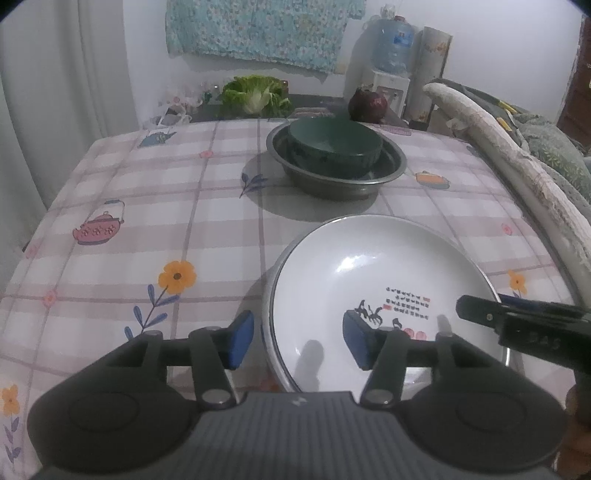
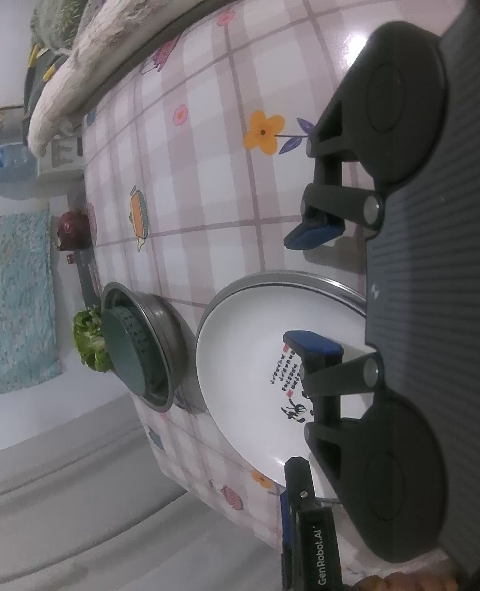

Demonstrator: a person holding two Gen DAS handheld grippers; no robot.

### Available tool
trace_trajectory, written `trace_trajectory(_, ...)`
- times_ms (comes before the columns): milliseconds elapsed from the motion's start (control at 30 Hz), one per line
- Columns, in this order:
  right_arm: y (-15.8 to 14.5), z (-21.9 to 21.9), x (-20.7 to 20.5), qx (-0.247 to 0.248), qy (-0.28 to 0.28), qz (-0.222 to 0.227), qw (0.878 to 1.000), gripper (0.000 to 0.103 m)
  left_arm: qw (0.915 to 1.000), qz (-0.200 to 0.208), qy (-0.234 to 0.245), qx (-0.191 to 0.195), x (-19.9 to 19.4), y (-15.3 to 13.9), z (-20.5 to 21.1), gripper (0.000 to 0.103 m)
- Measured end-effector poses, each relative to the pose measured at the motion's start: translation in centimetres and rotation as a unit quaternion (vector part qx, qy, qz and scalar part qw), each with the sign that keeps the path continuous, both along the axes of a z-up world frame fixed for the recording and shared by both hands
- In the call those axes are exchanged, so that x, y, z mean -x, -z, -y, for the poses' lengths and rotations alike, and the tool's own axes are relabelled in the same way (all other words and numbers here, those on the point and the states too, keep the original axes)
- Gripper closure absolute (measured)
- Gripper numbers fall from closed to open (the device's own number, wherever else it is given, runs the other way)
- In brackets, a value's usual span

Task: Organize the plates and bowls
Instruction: 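Lower the white plate into the large steel bowl and open both tools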

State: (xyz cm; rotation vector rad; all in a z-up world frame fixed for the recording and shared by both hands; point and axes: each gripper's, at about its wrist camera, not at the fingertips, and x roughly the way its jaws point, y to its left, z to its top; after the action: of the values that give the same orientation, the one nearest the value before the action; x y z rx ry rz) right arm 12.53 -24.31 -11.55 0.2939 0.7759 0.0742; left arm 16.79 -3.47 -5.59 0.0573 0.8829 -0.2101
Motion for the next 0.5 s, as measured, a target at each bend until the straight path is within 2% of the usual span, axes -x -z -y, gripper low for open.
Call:
trace_trajectory(400,-1.2,0.7,0.9,0.005,0.006,0.014,1.0,0.05,0.9999,0.01,-0.001,0.0,0.1,-1.1,-0.2,0.045)
trace_trajectory(500,-1.8,0.9,0.8,0.011,0.007,0.018,1.0,0.05,0.9997,0.024,0.006,-0.003,-0.1,-1.9,-0.3,0.043)
